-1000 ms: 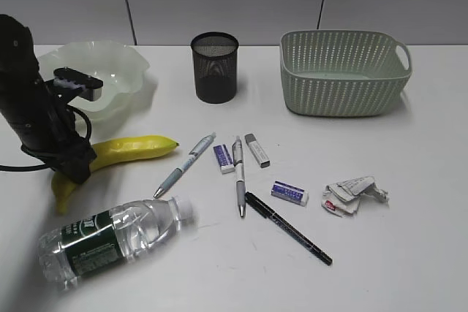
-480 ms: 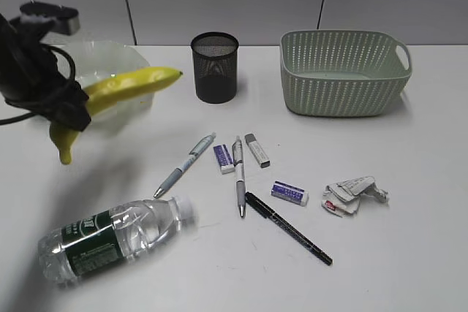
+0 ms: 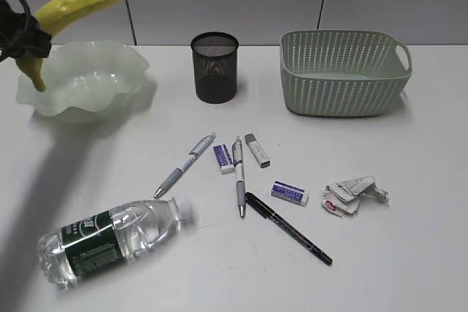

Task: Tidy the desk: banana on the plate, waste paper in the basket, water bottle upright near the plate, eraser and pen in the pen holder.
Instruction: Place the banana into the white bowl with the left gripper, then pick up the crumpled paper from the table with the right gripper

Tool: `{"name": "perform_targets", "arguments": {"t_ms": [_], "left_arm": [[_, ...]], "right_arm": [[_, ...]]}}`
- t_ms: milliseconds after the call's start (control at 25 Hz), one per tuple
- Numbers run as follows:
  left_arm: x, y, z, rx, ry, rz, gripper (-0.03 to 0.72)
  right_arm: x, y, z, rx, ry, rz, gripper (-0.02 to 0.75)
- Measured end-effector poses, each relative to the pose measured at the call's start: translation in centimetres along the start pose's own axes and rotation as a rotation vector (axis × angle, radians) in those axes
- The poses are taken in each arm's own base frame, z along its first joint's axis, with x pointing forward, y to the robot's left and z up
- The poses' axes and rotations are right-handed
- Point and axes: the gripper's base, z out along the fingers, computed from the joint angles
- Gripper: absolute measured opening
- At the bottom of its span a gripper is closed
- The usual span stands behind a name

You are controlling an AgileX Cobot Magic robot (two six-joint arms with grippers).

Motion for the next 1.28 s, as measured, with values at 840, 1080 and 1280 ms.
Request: {"name": "perform_targets", "arguments": {"t_ms": [840,1080,1280], "left_arm": [[1.6,2.9,5.4,-0.07,-0.058,-0.197,0.486],[0.9,2.4,2.2,-0.025,-0.026,-0.191,0.486],[0.1,1.5,-3.1,0.035,0.009,-0.174,0.48]], "right_arm": [[0.0,0.0,0.0,0.0,0.0,0.0,0.332],[0.0,0.0,0.0,0.0,0.0,0.0,0.332],[0.0,0.0,0.0,0.0,0.0,0.0,0.332]]}}
